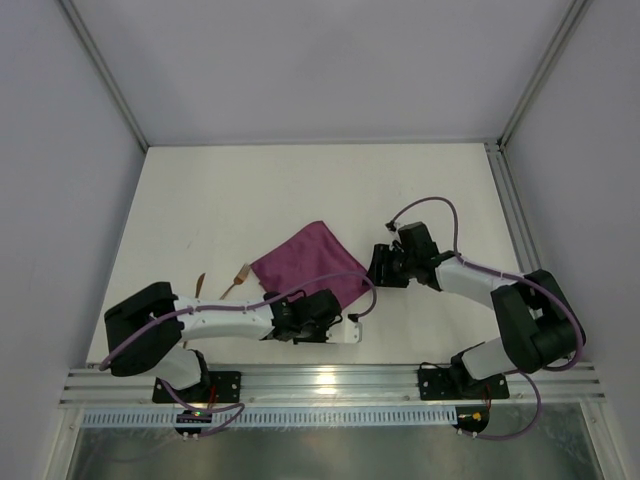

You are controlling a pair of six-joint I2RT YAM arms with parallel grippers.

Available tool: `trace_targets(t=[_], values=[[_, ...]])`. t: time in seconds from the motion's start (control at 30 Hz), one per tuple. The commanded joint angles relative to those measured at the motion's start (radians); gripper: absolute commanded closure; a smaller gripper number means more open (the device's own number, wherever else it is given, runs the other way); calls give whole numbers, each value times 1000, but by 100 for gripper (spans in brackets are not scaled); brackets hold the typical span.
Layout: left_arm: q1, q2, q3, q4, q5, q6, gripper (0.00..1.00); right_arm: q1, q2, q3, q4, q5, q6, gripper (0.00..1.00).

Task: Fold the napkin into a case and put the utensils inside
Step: Pick up the lower triangle-folded napkin from the center of the board.

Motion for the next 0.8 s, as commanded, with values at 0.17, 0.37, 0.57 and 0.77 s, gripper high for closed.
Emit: trace_targets(t=[0.17, 0.37, 0.57, 0.77], values=[[-2, -7, -21, 1, -43, 5, 94, 34, 50, 17, -21, -3, -45, 45], [0, -19, -30, 5, -80, 8, 100, 34, 65, 30, -21, 5, -62, 47], [0, -91, -53, 42, -141, 37, 100, 34, 85, 36, -18, -17, -70, 64], [17, -142, -47, 18, -149, 57, 100, 34, 37, 37, -18, -61, -55, 92]])
